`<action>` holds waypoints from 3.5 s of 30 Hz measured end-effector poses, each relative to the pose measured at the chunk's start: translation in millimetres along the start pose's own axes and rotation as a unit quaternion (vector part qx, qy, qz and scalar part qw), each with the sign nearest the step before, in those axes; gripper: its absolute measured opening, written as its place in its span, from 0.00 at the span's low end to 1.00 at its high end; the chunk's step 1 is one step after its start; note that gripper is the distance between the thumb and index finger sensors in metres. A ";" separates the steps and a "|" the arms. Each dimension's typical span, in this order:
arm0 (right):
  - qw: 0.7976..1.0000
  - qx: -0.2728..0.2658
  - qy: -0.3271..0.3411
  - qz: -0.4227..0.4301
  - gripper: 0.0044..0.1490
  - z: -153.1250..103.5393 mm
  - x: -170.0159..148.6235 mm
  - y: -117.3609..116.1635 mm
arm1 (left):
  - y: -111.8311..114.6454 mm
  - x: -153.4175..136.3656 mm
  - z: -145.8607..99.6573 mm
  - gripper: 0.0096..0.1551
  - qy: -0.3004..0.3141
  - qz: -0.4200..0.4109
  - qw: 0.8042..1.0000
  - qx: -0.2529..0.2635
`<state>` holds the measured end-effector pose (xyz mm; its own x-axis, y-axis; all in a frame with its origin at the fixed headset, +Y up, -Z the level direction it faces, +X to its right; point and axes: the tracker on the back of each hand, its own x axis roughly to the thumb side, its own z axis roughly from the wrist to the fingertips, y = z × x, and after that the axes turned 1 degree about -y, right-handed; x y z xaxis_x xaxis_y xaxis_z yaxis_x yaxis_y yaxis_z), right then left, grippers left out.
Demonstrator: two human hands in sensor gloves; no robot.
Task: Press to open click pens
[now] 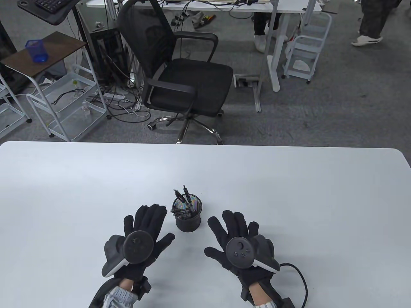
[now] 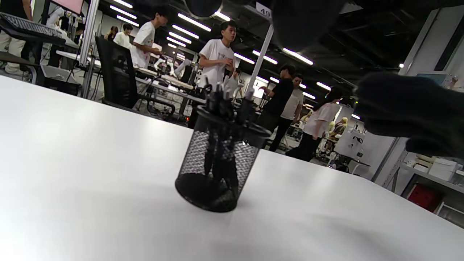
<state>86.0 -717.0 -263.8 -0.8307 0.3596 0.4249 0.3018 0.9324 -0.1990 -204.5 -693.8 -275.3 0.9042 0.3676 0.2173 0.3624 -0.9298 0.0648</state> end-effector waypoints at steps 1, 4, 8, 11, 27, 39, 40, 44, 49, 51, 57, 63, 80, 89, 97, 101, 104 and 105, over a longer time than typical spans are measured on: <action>1.000 0.000 0.000 0.001 0.50 0.0 -0.1 0.1 | -0.2 -3.6 4.8 0.41 -0.003 -0.011 1.000 -0.011; 1.000 0.000 0.001 0.001 0.50 0.4 -0.1 0.1 | 2.0 -16.2 24.8 0.36 -0.011 -0.073 0.996 -0.049; 1.000 0.000 0.002 0.001 0.51 0.8 0.0 0.0 | 16.0 -30.7 50.1 0.33 -0.042 -0.128 0.987 -0.091; 1.000 0.000 0.003 0.000 0.51 0.6 -0.1 0.2 | 28.1 -37.0 63.3 0.31 -0.059 -0.142 0.982 -0.113; 1.000 0.002 0.005 0.002 0.51 1.6 0.5 -0.6 | 42.7 -40.6 79.4 0.28 -0.052 -0.182 0.971 -0.148; 1.000 0.005 0.003 0.001 0.51 1.8 0.5 -0.6 | 47.3 -38.2 82.5 0.24 -0.049 -0.181 0.971 -0.149; 1.000 0.005 0.003 0.001 0.51 1.8 0.4 -0.6 | 47.4 -38.3 82.5 0.24 -0.049 -0.180 0.971 -0.146; 1.000 0.004 0.003 0.001 0.51 1.6 0.3 -0.4 | 48.4 -39.2 82.9 0.23 -0.045 -0.184 0.972 -0.141; 1.000 0.002 0.003 0.001 0.51 1.2 0.0 -0.2 | 49.7 -39.3 84.0 0.25 -0.037 -0.190 0.969 -0.153; 1.000 0.002 0.003 0.002 0.51 1.3 -0.1 -0.1 | 50.4 -38.9 84.3 0.25 -0.034 -0.196 0.967 -0.160; 1.000 0.002 0.003 0.003 0.51 1.3 -0.5 0.0 | 51.3 -38.2 84.6 0.24 -0.033 -0.191 0.970 -0.146; 1.000 0.000 0.003 0.003 0.51 0.9 -0.6 0.6 | 47.5 -36.2 83.3 0.22 -0.021 -0.224 0.966 -0.128; 1.000 -0.005 0.008 0.005 0.51 1.3 0.1 1.0 | -22.1 -17.9 39.7 0.23 0.083 -0.359 0.928 -0.062; 1.000 -0.014 0.013 0.010 0.50 -0.4 1.9 3.9 | -25.6 -15.4 1.7 0.24 0.167 -0.530 0.831 -0.023; 1.000 -0.009 0.016 0.001 0.50 0.9 6.7 0.8 | 7.8 -32.9 -3.1 0.24 0.192 -0.676 0.711 -0.012; 1.000 -0.008 0.014 -0.002 0.50 0.4 7.0 0.1 | 19.7 -34.8 1.8 0.26 0.189 -0.711 0.677 -0.028; 1.000 -0.008 0.012 -0.004 0.50 0.2 7.1 0.6 | 24.5 -34.2 3.5 0.29 0.175 -0.711 0.680 -0.024; 1.000 -0.007 0.011 -0.004 0.50 0.5 7.1 0.2 | 24.7 -33.9 3.7 0.30 0.169 -0.709 0.684 -0.023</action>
<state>79.9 -714.2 -261.2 -0.8224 0.3535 0.4457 0.3021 0.9353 -0.1842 -225.4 -729.1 -284.7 -0.4562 0.8822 0.1169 0.8069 0.3547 0.4724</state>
